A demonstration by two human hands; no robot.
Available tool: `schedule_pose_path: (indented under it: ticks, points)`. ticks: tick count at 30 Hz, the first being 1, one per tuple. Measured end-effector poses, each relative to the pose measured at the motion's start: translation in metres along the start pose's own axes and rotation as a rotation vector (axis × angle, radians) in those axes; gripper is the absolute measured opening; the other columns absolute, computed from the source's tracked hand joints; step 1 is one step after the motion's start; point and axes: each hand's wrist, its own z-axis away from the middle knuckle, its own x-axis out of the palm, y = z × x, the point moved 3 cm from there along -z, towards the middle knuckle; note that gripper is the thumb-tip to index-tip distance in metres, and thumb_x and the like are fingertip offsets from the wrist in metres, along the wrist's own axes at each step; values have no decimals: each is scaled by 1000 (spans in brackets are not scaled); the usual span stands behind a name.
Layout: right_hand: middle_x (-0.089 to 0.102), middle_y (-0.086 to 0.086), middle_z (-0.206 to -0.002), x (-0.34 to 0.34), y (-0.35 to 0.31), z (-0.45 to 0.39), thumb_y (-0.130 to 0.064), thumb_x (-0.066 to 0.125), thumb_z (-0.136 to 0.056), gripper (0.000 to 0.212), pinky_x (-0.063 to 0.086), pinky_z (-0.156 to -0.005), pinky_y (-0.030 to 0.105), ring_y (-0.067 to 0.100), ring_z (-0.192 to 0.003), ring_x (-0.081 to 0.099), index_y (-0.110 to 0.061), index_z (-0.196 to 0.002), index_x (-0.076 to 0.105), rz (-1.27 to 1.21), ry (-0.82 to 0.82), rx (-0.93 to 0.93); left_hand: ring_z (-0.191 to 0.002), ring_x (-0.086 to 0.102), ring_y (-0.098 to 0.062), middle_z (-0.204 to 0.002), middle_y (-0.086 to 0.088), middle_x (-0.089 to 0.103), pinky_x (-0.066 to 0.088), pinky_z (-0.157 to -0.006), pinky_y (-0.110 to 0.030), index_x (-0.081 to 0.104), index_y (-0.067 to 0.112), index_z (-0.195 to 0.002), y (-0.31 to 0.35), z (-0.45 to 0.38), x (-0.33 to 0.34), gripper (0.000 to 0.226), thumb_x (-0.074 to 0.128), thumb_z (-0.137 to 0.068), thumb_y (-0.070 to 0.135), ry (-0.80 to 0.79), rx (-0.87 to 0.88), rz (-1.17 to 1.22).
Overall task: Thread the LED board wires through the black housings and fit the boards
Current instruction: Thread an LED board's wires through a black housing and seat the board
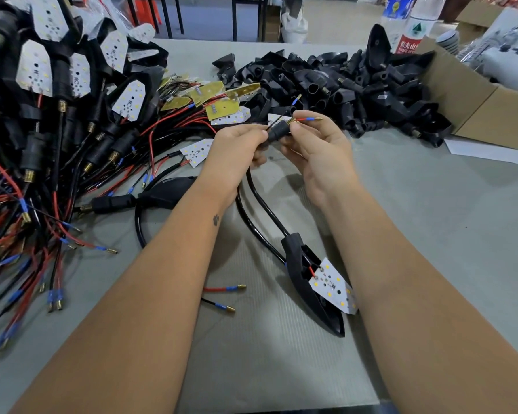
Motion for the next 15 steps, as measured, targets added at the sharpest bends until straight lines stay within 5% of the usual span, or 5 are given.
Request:
schedule_pose_path:
  ticks: [8, 15]
  points:
    - [64, 0, -75, 3, 4, 2, 3, 56, -93, 19, 50, -64, 23, 12, -61, 60, -14, -86, 64, 186, -92, -18, -75, 63, -11, -84, 0, 66, 53, -72, -30, 63, 17, -86, 2, 2, -4, 25, 44, -100, 8, 29, 38, -34]
    - [57, 9, -78, -9, 4, -6, 5, 48, -97, 22, 44, -50, 17, 10, -53, 58, -11, -84, 56, 30, 147, 33, -66, 64, -11, -73, 3, 64, 52, -65, -22, 54, 25, -100, 13, 3, -13, 26, 36, -102, 6, 144, 240, 80]
